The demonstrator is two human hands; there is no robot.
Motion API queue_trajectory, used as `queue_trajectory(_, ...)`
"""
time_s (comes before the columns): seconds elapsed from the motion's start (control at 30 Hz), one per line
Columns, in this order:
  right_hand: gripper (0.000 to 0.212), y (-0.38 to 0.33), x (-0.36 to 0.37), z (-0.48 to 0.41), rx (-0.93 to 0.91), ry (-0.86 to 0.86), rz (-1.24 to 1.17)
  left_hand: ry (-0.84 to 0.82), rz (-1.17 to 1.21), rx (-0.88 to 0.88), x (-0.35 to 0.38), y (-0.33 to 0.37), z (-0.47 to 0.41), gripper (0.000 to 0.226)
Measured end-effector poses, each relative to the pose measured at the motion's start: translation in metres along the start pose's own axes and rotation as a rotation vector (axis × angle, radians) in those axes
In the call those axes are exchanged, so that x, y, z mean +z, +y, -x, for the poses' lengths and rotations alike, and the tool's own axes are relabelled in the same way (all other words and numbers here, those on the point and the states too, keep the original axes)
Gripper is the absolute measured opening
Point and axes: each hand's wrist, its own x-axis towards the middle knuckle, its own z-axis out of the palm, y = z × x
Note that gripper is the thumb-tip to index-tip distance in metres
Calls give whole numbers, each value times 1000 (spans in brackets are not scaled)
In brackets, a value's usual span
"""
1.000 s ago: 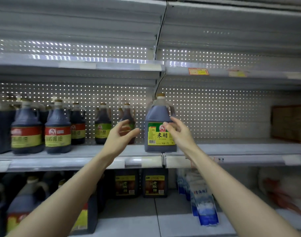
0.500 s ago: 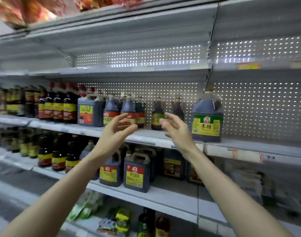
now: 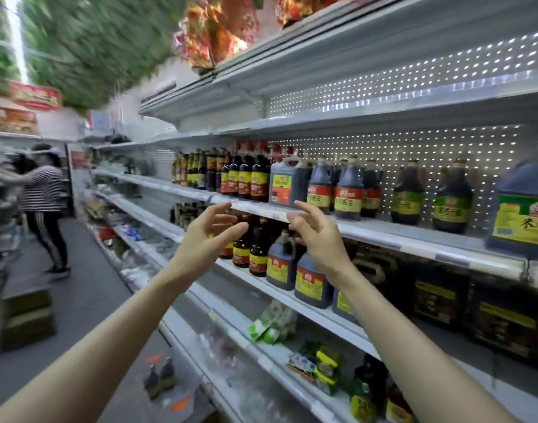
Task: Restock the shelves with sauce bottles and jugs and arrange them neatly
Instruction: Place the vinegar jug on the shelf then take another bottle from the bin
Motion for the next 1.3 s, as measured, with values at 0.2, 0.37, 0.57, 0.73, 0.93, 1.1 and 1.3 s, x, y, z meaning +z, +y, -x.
queue_trajectory(0.2, 50, 6, 73, -20, -26, -95, -48, 73, -58, -13, -59, -23, 2, 72)
queue_trajectory(0.37, 46, 17, 139, -58, -57, -147, -61, 138, -56, -28, -109, -63, -18, 69)
queue_trajectory(0.57, 43, 43, 244, -125, -72, -181, -61, 171, -101, -19, -193, -132, -68, 69)
queue_trajectory(0.73, 47, 58, 333, -203, -85, -160, -61, 193, -91, -46, -279, -191, -134, 67)
queue_trajectory(0.93, 43, 92, 418, -264, -67, -170, -77, 200, -86, -53, -338, -262, -193, 52)
queue_trajectory(1.1, 43, 135, 475, -321, -29, -151, -76, 175, -63, -70, -373, -326, -243, 62)
queue_trajectory(1.3, 45, 210, 538, -401, -7, -122, -64, 151, -87, -77, -408, -425, -319, 51)
